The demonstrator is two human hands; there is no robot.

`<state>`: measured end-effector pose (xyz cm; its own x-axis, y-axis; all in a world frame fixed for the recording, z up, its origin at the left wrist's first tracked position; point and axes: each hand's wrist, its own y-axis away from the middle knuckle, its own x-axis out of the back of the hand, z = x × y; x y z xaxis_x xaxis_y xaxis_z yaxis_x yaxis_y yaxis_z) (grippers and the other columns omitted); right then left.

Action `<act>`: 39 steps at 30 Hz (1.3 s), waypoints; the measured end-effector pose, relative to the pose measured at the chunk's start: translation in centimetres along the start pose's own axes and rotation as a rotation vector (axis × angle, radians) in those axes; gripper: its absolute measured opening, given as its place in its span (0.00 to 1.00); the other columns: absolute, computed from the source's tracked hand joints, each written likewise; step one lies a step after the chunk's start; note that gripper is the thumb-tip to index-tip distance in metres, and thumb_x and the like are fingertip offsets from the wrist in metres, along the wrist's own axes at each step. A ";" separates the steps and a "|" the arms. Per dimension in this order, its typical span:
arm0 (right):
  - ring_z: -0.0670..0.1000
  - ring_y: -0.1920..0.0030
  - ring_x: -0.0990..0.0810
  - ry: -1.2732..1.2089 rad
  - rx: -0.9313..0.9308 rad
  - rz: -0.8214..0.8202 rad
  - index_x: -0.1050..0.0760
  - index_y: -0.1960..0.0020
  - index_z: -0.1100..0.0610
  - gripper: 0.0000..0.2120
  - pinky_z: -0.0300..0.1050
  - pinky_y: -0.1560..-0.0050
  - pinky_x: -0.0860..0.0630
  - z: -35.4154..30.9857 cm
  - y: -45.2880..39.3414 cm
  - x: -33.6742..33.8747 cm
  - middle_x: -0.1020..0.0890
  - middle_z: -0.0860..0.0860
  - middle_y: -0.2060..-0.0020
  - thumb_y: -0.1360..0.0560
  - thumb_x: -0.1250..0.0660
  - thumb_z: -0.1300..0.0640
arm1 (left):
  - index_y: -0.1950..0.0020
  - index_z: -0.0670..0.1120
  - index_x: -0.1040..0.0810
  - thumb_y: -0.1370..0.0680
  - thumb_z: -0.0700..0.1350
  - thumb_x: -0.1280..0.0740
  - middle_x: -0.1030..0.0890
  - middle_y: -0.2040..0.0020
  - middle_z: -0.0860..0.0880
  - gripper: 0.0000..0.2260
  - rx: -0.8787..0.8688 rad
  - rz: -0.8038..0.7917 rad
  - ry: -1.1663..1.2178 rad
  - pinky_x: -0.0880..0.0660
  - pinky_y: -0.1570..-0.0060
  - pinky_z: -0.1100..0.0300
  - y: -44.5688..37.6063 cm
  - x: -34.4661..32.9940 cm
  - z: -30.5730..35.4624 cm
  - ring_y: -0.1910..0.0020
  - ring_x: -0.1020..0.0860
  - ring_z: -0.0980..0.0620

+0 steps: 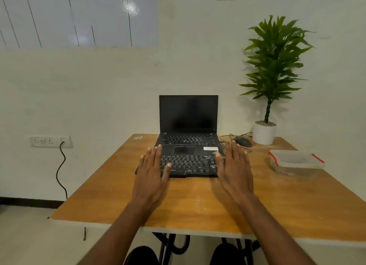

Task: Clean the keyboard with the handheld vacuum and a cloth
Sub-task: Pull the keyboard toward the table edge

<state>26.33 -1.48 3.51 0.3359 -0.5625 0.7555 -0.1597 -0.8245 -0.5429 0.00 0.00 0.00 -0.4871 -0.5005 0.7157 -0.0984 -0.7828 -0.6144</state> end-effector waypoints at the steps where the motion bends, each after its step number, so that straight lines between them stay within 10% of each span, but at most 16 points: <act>1: 0.53 0.18 0.50 -0.023 -0.070 -0.054 0.52 0.17 0.52 0.31 0.54 0.19 0.52 0.7 0.0 -0.3 0.48 0.53 0.18 0.15 0.56 0.39 | 0.14 0.53 0.58 0.13 0.63 0.54 0.52 0.13 0.50 0.31 0.084 -0.035 0.021 0.58 0.16 0.51 0.1 0.1 -0.6 0.15 0.58 0.54; 14: 0.62 0.31 0.26 -0.292 -0.595 -0.209 0.39 0.22 0.59 0.32 0.62 0.33 0.26 6.7 -3.0 -3.7 0.27 0.60 0.29 0.17 0.47 0.38 | 0.13 0.50 0.52 0.13 0.57 0.43 0.26 0.25 0.39 0.31 0.561 -0.134 0.237 0.26 0.33 0.43 -2.1 -1.0 -5.6 0.31 0.23 0.39; 39: 0.61 0.25 0.33 -0.300 -0.518 -0.224 0.48 0.17 0.53 0.38 0.60 0.29 0.34 2.9 10.6 6.1 0.34 0.55 0.22 0.19 0.52 0.31 | 0.17 0.56 0.36 0.14 0.60 0.43 0.21 0.29 0.46 0.25 0.631 0.031 0.404 0.30 0.40 0.47 7.8 6.4 -1.0 0.34 0.23 0.45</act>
<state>29.33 -13.49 1.27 0.6468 -0.3932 0.6535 -0.4580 -0.8854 -0.0795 -4.78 -8.93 -0.57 -0.7744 -0.4459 0.4488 0.3776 -0.8949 -0.2377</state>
